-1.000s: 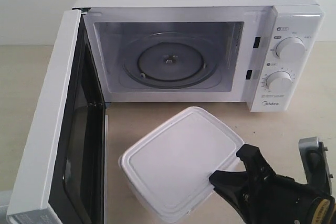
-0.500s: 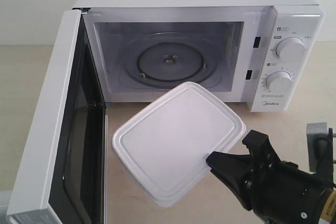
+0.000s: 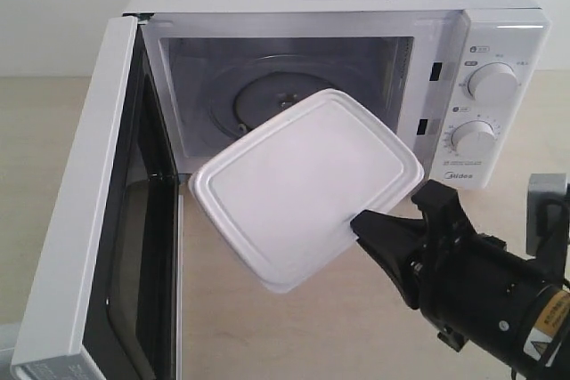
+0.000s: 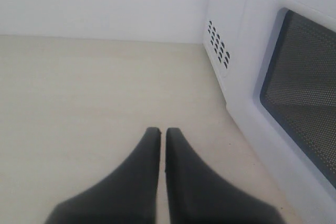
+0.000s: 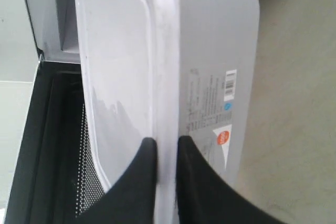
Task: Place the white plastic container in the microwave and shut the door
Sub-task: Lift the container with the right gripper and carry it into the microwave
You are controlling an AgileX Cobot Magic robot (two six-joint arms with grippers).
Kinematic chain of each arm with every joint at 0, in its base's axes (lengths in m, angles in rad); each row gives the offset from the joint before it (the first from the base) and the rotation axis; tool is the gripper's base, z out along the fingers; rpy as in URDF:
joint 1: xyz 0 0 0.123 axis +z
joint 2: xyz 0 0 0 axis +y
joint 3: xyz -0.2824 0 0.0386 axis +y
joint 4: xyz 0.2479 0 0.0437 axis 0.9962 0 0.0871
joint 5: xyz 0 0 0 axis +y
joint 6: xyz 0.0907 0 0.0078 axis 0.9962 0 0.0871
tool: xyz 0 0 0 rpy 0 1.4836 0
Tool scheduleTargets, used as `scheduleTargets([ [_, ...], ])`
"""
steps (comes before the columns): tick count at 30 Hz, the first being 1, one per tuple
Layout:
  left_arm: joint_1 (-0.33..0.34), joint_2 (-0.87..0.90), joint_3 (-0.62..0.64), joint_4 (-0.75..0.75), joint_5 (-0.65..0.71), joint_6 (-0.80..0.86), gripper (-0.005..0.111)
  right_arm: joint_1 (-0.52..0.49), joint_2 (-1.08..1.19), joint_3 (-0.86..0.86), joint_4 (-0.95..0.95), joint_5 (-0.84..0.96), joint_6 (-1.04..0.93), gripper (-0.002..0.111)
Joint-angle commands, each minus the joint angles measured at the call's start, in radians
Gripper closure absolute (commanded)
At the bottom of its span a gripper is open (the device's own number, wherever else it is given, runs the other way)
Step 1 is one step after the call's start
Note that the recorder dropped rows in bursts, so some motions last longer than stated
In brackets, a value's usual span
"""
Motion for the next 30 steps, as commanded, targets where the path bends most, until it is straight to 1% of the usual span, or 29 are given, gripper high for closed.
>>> scheduleTargets([
  [1, -0.007, -0.003, 0.003, -0.004, -0.003, 0.001, 0.102, 0.000, -0.013, -0.011, 0.072, -0.009, -0.034, 0.108],
  [3, -0.007, -0.003, 0.003, -0.004, -0.003, 0.001, 0.102, 0.000, -0.013, -0.013, 0.084, 0.002, -0.043, 0.108],
  [5, -0.007, -0.003, 0.003, -0.004, -0.003, 0.001, 0.102, 0.000, -0.013, -0.042, 0.094, 0.073, -0.062, 0.108],
  [9, -0.007, -0.003, 0.003, -0.004, -0.003, 0.001, 0.102, 0.000, -0.013, -0.107, 0.114, 0.117, -0.100, 0.108],
  [12, -0.007, -0.003, 0.003, -0.004, -0.003, 0.001, 0.102, 0.000, 0.001, -0.173, 0.172, 0.218, -0.126, 0.108],
  [15, -0.007, -0.003, 0.003, -0.004, -0.003, 0.001, 0.102, 0.000, 0.058, -0.219, 0.185, 0.222, -0.116, 0.108],
  [16, -0.007, -0.003, 0.003, -0.004, -0.003, 0.001, 0.102, 0.000, 0.095, -0.233, 0.189, 0.218, -0.086, 0.108],
  [19, -0.007, -0.003, 0.003, -0.004, -0.003, 0.001, 0.102, -0.002, 0.169, -0.253, 0.222, 0.143, -0.061, 0.108],
  [27, -0.007, -0.003, 0.003, -0.004, -0.003, 0.001, 0.102, -0.004, 0.266, -0.393, 0.292, 0.165, -0.083, 0.108],
  [30, -0.007, -0.003, 0.003, -0.004, -0.003, 0.001, 0.102, -0.032, 0.292, -0.431, 0.284, 0.165, -0.088, 0.108],
])
